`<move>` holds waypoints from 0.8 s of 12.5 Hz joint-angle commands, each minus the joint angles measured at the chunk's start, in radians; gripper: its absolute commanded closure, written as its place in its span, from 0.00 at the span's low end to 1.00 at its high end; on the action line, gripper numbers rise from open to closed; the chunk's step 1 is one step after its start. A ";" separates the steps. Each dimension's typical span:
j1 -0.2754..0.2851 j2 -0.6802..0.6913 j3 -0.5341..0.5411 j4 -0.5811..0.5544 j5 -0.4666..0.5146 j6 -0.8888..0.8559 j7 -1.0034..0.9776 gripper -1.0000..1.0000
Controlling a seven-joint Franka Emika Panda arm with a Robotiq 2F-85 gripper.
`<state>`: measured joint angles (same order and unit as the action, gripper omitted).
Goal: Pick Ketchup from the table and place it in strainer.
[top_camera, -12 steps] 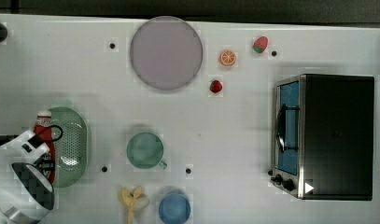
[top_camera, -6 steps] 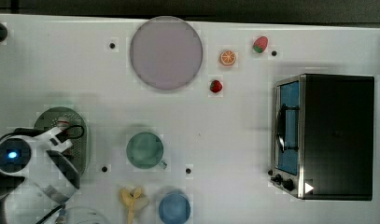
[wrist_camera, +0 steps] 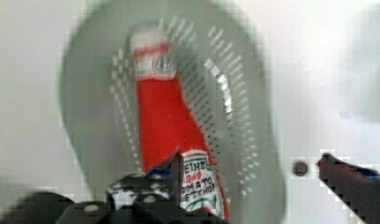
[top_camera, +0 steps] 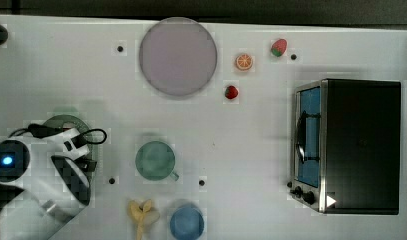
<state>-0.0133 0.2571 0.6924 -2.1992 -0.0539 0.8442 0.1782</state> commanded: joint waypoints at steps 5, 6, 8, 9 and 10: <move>-0.179 -0.365 -0.132 0.183 0.250 -0.528 -0.118 0.00; -0.193 -0.389 -0.184 0.211 0.250 -0.575 -0.130 0.00; -0.210 -0.429 -0.299 0.250 0.248 -0.626 -0.145 0.00; -0.213 -0.441 -0.355 0.258 0.244 -0.630 -0.150 0.00; -0.213 -0.448 -0.403 0.260 0.239 -0.632 -0.161 0.00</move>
<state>-0.1627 -0.1781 0.3445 -1.9385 0.2019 0.2368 0.0718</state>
